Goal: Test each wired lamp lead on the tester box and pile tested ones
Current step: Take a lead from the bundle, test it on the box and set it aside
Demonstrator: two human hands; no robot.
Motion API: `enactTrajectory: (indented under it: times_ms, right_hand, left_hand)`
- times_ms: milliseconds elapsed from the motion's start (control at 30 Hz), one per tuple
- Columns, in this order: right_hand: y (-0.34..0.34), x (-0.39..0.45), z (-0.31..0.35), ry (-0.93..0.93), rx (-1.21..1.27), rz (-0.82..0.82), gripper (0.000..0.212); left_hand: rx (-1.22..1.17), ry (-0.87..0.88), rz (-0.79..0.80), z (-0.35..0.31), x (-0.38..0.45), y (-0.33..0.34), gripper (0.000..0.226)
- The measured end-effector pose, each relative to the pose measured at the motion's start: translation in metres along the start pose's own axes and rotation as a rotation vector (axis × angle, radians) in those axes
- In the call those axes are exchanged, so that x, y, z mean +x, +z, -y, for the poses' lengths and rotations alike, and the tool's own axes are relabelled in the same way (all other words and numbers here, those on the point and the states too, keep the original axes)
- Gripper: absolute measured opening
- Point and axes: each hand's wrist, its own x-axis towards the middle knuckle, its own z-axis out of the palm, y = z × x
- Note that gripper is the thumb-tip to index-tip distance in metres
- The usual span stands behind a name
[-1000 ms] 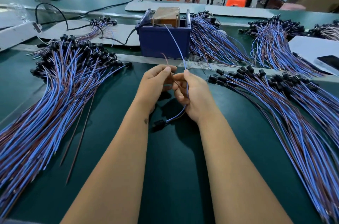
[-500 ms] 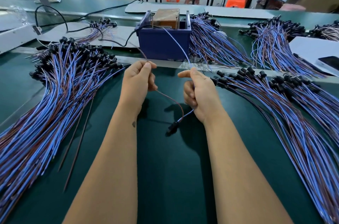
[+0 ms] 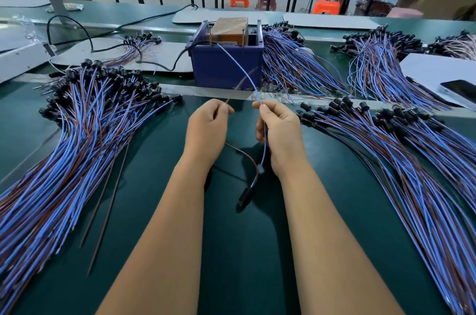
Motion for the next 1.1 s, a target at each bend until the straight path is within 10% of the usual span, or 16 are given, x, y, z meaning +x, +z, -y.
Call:
enactTrajectory:
  times_ms: [1100]
  right_hand:
    - [0.0065,0.0011,-0.0037,0.055,-0.070,-0.179,0.017]
  left_hand:
    - [-0.219,-0.058,-0.291,-0.0018,0.0028,-0.0079,0.024]
